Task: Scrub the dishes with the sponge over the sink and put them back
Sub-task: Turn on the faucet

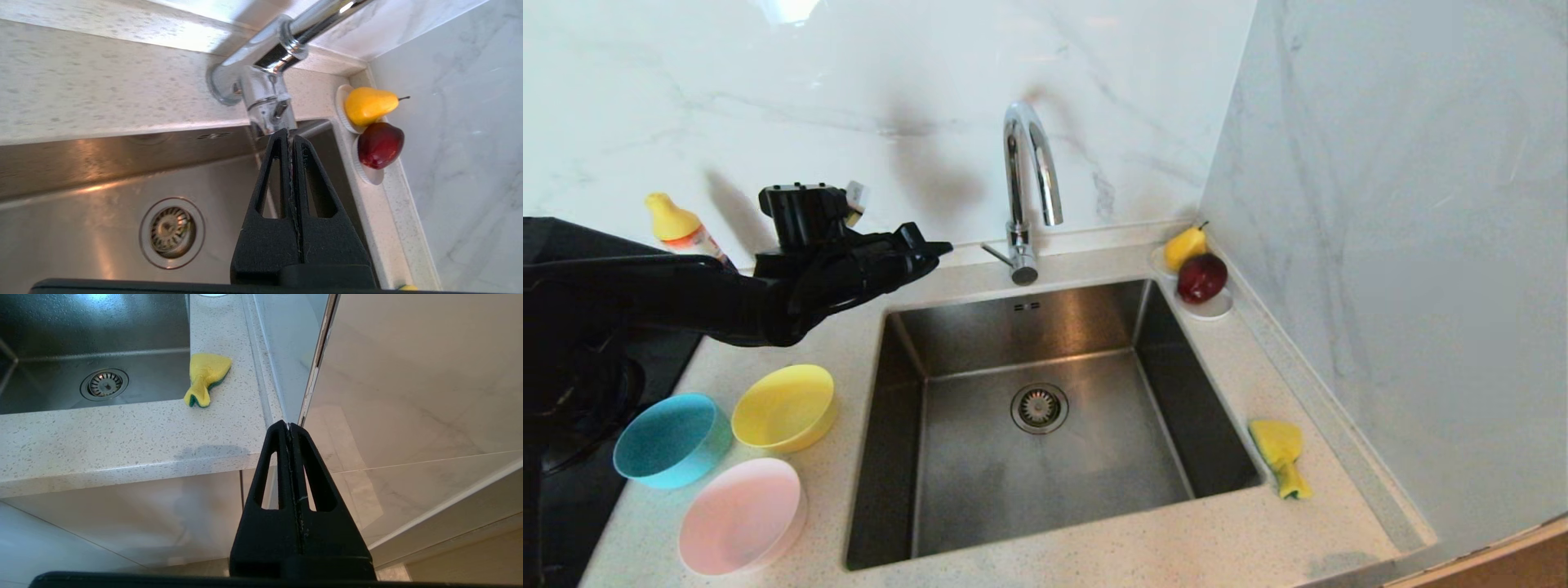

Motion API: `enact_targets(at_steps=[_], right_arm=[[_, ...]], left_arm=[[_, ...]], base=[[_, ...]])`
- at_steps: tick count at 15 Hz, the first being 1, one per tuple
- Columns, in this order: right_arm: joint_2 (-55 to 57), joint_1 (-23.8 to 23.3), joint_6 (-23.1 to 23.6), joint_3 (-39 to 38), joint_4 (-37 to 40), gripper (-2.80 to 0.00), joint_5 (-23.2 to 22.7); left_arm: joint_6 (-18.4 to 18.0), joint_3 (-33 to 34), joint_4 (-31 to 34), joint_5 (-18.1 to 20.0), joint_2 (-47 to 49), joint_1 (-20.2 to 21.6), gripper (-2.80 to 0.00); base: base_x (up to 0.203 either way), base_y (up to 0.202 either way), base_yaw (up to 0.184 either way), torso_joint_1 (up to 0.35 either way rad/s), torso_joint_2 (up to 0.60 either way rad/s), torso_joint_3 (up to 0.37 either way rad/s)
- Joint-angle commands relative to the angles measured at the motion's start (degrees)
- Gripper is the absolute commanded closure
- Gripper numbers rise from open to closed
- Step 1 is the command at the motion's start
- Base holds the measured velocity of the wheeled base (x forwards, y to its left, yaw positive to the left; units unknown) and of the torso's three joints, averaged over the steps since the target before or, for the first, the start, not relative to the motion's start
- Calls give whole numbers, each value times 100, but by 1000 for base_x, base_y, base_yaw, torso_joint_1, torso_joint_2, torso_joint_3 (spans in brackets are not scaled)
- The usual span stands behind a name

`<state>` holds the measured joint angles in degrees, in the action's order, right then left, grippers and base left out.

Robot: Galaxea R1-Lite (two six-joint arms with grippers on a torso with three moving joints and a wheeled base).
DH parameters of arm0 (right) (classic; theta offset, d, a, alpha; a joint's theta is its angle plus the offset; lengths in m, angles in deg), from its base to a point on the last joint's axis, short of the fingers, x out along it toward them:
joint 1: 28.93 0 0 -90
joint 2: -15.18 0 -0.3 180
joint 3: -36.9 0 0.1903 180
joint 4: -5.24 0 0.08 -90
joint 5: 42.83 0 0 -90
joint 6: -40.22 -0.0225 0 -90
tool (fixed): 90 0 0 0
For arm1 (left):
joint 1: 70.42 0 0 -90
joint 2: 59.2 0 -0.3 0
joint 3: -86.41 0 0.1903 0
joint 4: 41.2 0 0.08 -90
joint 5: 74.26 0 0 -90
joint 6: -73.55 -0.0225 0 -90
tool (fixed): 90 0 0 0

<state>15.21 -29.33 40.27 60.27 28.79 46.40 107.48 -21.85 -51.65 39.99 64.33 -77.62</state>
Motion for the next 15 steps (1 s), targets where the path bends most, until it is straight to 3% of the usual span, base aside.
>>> enact_targets(at_steps=[1, 6, 15], right_arm=[[6, -3, 4, 0, -1, 0, -2], [6, -4, 4, 0, -1, 0, -2], [6, -4, 4, 0, -1, 0, -2]], left_arm=[[26, -193, -20, -2, 199, -106, 0], [26, -546, -20, -373, 456, -274, 0], [24, -932, -9, -649, 839, -494, 0]], base=[[0, 0, 0, 0, 0, 0], [0, 0, 0, 0, 0, 0], [0, 0, 0, 0, 0, 0]])
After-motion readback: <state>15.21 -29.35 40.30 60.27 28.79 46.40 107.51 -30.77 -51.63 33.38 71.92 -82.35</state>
